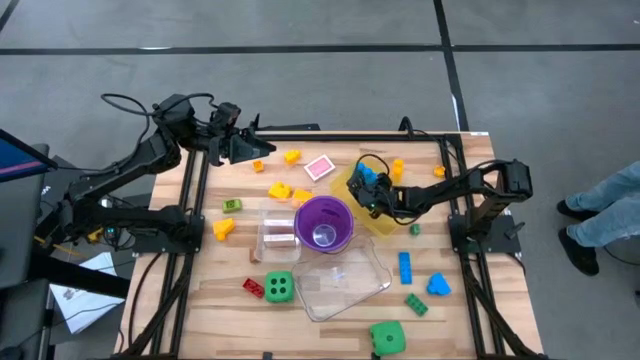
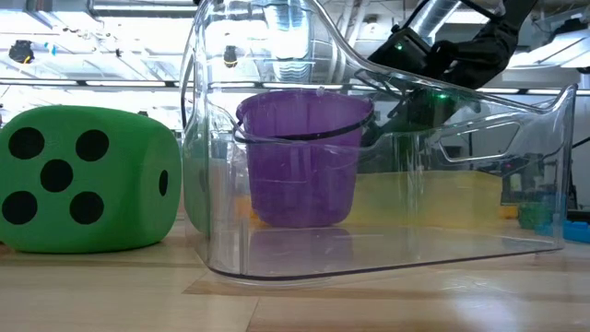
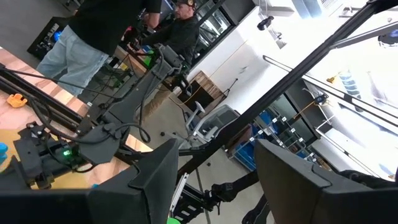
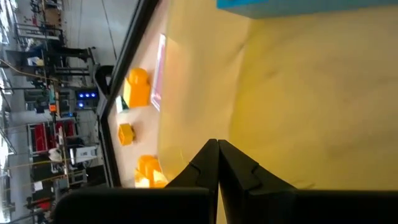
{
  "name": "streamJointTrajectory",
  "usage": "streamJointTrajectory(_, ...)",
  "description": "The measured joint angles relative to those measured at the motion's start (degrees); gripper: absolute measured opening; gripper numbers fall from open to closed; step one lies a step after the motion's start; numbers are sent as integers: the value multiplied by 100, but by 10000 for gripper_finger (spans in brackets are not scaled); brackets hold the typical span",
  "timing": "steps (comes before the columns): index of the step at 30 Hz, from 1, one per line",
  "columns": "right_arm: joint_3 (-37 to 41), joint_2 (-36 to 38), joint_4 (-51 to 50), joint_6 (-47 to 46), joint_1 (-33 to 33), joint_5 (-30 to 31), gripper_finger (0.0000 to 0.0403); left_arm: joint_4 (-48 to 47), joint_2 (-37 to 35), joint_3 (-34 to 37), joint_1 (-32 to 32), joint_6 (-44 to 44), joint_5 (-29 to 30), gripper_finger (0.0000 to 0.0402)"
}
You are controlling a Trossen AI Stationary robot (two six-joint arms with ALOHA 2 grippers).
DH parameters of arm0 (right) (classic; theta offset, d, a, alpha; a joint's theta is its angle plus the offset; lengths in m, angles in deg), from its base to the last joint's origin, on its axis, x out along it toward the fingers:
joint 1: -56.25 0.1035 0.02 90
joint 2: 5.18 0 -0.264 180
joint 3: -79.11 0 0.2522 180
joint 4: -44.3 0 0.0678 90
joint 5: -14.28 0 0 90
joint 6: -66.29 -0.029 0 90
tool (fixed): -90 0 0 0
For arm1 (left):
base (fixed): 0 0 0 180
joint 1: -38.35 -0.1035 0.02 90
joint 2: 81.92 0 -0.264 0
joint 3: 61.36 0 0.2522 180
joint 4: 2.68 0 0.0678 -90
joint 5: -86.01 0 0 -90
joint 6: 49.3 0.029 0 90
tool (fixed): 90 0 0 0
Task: Pick & Place Toys
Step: Put the small blue game piece into the yellow bin
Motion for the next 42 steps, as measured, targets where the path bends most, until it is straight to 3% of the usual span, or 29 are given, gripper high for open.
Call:
streamJointTrajectory(12,2,-4,-103,147,107,-39,0,2,0,0,-1,1,-118,205)
streamJointTrajectory(23,-428,-699,86,128,174,-515,0,2,0,0,9,0,-222,205)
streamJointTrajectory(33,-511,-671,78,445,118,-494,0,2,0,0,66,0,-245,205)
streamJointTrajectory(42,-514,-18,-46,1331,-113,-357,0,4,0,0,68,0,-249,205)
